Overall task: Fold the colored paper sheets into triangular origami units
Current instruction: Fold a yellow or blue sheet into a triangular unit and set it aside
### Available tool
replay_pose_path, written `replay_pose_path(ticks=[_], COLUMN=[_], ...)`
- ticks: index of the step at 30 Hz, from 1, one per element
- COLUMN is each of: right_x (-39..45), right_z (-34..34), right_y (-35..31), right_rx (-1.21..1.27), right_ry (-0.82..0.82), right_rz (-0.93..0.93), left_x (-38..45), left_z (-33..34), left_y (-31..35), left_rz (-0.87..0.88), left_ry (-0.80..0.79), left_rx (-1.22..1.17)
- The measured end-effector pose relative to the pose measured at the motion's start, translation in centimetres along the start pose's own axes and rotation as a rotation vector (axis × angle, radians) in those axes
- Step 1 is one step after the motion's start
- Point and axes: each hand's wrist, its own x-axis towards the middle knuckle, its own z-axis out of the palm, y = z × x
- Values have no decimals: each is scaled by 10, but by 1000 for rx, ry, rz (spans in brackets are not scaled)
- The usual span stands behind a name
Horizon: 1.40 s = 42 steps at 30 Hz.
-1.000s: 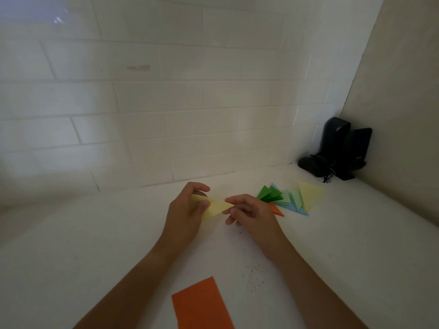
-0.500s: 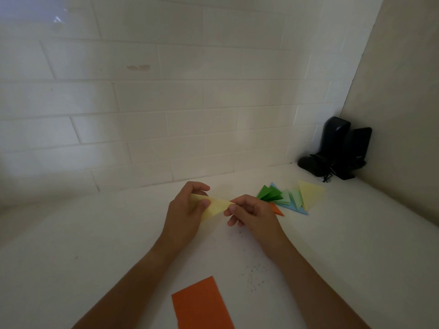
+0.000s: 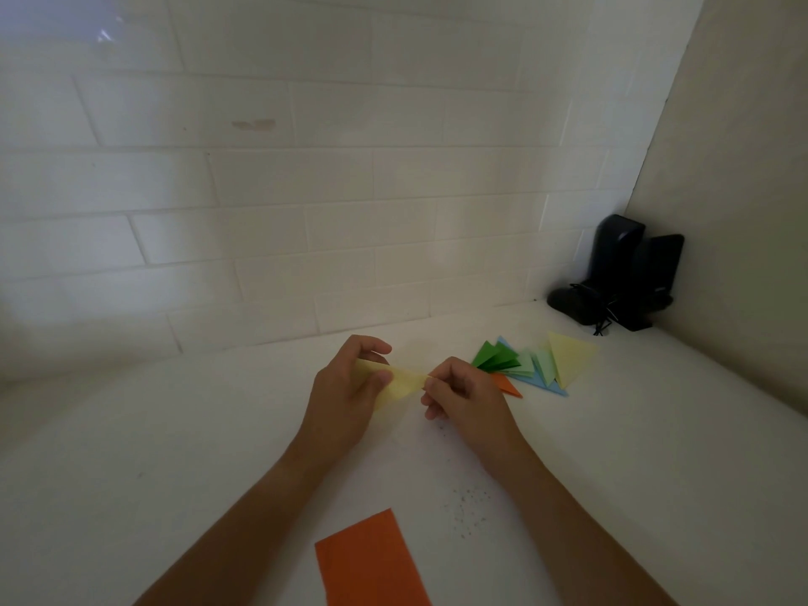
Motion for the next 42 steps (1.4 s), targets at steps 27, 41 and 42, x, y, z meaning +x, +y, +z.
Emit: replay_pose_path(ticks=[27,41,42], right_x=[-1,-1,-1], right_z=[3,5,5], right_y=[4,3,3], right_rx=[-109,-182,-182], right_ry=[-38,-93,-88], right_rz=[-170,-214,-219], left_x=[1,-1,-1], left_z=[6,7,8], left_y=[-12,-15,-14], left_rz=[189,162,152], left_ry=[0,-20,-16], left_rx=[296,330,333])
